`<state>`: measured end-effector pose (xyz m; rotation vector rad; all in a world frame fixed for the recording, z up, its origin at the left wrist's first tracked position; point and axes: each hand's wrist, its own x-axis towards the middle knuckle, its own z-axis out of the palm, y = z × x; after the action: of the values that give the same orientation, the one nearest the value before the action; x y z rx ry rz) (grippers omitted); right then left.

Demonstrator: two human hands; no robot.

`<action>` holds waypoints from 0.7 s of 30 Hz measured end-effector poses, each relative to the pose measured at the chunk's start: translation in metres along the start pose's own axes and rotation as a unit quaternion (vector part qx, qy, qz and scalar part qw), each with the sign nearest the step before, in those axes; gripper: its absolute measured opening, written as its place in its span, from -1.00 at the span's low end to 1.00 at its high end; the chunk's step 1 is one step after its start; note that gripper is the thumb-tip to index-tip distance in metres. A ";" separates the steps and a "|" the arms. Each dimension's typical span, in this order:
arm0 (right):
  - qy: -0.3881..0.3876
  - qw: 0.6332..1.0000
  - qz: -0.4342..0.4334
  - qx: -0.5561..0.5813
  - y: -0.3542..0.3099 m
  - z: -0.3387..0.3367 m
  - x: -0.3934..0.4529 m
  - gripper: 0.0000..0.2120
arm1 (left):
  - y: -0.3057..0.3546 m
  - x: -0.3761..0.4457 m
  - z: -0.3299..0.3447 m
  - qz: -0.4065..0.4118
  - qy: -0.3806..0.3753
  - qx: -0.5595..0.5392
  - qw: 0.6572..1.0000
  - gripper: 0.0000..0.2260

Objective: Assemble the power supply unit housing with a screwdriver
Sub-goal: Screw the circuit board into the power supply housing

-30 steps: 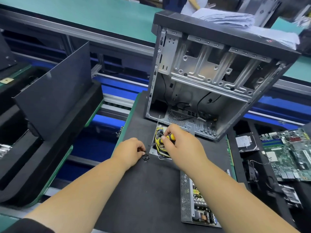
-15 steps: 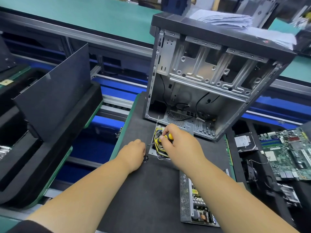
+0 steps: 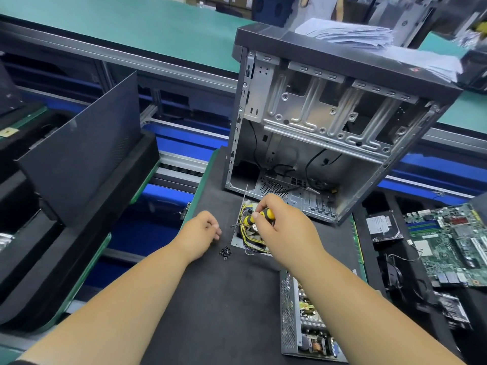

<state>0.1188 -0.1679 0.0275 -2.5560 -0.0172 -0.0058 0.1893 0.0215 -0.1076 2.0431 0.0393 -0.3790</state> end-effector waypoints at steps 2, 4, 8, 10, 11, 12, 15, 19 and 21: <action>0.016 0.999 -0.006 0.033 -0.002 -0.006 0.000 -0.94 | 0.004 0.002 -0.004 -0.021 0.020 -0.104 0.994 -0.86; 0.040 0.997 -0.012 0.059 -0.004 -0.015 0.001 -0.92 | 0.012 0.005 -0.005 -0.029 0.038 -0.160 0.986 -0.85; 0.068 0.992 0.003 0.109 -0.004 -0.029 0.005 -0.89 | 0.019 0.013 -0.002 -0.050 0.069 -0.129 0.988 -0.86; 0.079 0.989 0.011 0.125 0.000 -0.032 0.005 -0.88 | 0.012 0.017 -0.003 -0.066 0.085 -0.061 0.992 -0.89; 0.085 0.988 0.013 0.130 0.002 -0.032 0.005 -0.88 | 0.008 0.019 -0.004 -0.070 0.082 -0.029 0.994 -0.90; 0.089 0.988 0.014 0.127 0.004 -0.032 0.006 -0.88 | 0.004 0.021 -0.005 -0.065 0.071 0.008 0.995 -0.89; 0.095 0.989 0.018 0.108 0.014 -0.029 0.009 -0.91 | -0.002 0.032 -0.004 0.005 0.026 0.142 0.989 -0.77; 0.094 0.989 0.026 0.109 0.024 -0.023 0.017 -0.92 | 0.006 0.039 0.006 0.099 -0.029 0.201 0.974 -0.67; 0.089 0.990 0.028 0.104 0.027 -0.020 0.020 -0.92 | 0.010 0.041 0.012 0.129 -0.040 0.228 0.964 -0.70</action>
<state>0.1396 -0.2007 0.0294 -2.3368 0.1182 -0.2008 0.2272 0.0006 -0.1158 2.4444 -0.3951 -0.3250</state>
